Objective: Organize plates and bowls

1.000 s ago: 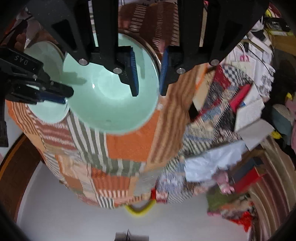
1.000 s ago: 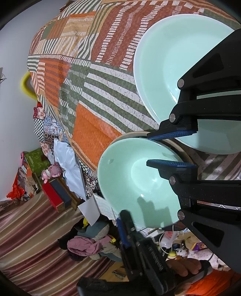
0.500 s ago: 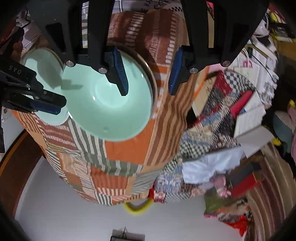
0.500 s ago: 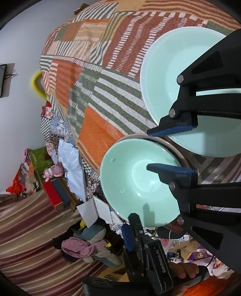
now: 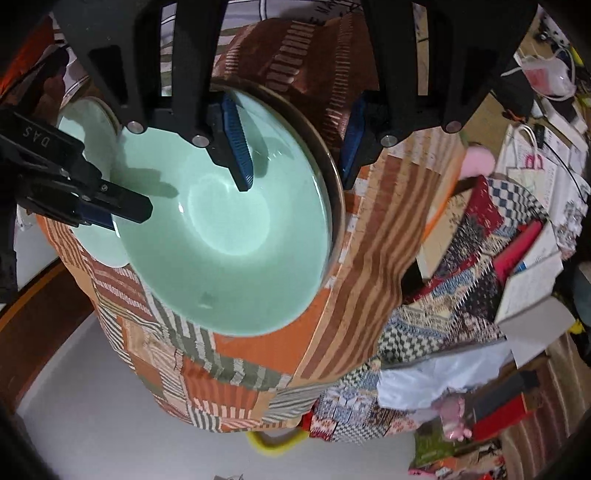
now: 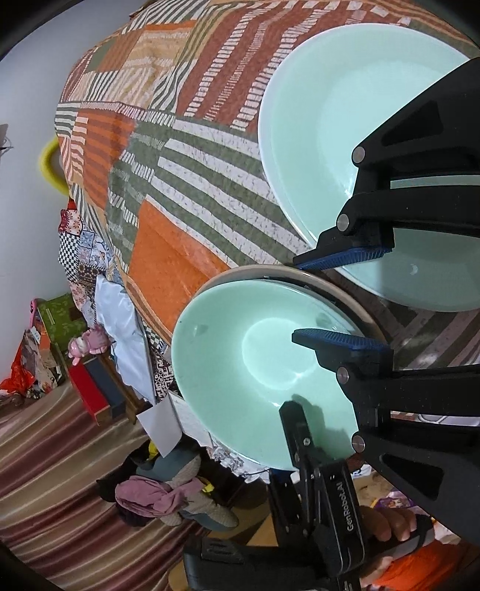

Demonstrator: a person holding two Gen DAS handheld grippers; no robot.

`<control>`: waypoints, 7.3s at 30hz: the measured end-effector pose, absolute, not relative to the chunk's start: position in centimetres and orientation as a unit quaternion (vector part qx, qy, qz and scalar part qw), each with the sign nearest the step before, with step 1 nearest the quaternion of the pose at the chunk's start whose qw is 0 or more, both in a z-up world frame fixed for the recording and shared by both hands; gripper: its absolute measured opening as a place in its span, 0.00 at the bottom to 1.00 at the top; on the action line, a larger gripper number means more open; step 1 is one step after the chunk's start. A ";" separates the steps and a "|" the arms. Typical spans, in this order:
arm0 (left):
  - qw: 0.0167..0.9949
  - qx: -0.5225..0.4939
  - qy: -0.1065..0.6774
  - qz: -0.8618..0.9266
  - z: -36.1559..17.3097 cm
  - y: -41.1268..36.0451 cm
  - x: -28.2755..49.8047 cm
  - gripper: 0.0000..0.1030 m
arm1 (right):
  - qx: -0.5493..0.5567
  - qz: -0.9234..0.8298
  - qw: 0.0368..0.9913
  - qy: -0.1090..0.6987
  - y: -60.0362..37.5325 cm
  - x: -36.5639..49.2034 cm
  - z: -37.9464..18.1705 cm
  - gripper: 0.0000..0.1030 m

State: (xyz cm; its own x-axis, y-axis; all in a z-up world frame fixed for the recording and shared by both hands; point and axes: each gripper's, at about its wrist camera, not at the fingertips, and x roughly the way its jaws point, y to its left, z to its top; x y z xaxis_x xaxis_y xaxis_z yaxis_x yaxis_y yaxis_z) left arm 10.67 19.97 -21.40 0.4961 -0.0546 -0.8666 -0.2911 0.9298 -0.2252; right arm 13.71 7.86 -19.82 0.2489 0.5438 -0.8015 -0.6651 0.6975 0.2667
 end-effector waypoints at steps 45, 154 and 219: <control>0.874 -0.162 0.454 0.055 -15.2 13.7 11.3 0.38 | -0.008 0.339 0.833 0.437 2.0 13.4 -15.0 0.30; 0.993 -0.025 0.115 0.006 0.2 2.1 -1.6 1.00 | 0.008 0.221 0.969 0.110 -10.8 -2.2 -1.8 1.00; 0.992 -0.040 0.122 -0.011 -0.2 2.7 -0.9 1.00 | 0.024 0.216 0.969 0.121 -11.7 -1.7 -1.4 1.00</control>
State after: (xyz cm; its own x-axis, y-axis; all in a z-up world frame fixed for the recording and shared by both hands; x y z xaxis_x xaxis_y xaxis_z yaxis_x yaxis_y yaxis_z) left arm -0.86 2.72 -0.20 0.9699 -0.0318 -0.2416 0.0124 0.9966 -0.0813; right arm -1.65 -11.70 -1.44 0.8774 0.4242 -0.2242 -0.4126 0.9055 0.0987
